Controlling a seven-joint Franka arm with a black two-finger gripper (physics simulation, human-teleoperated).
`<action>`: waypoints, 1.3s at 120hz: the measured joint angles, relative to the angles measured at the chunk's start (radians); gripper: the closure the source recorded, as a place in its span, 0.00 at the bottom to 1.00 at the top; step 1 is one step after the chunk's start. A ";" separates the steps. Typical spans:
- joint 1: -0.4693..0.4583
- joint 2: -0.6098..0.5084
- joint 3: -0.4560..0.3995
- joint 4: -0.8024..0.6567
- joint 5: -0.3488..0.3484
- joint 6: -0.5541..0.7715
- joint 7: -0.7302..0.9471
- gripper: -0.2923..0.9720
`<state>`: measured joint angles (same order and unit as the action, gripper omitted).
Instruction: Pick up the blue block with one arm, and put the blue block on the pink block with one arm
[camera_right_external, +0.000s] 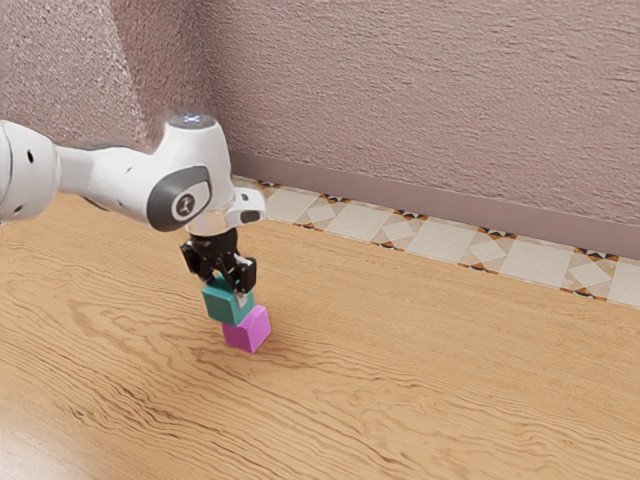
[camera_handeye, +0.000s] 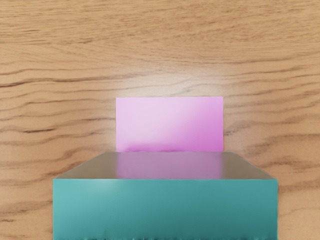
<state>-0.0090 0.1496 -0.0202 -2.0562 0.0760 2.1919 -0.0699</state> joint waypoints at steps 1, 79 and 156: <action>0.000 0.002 0.000 0.002 0.000 0.000 0.000 0.52; 0.000 0.064 -0.001 0.074 0.002 -0.014 0.002 0.52; -0.002 -0.054 -0.011 0.135 -0.012 -0.125 0.023 0.25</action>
<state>-0.0106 0.0961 -0.0317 -1.9216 0.0645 2.0670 -0.0472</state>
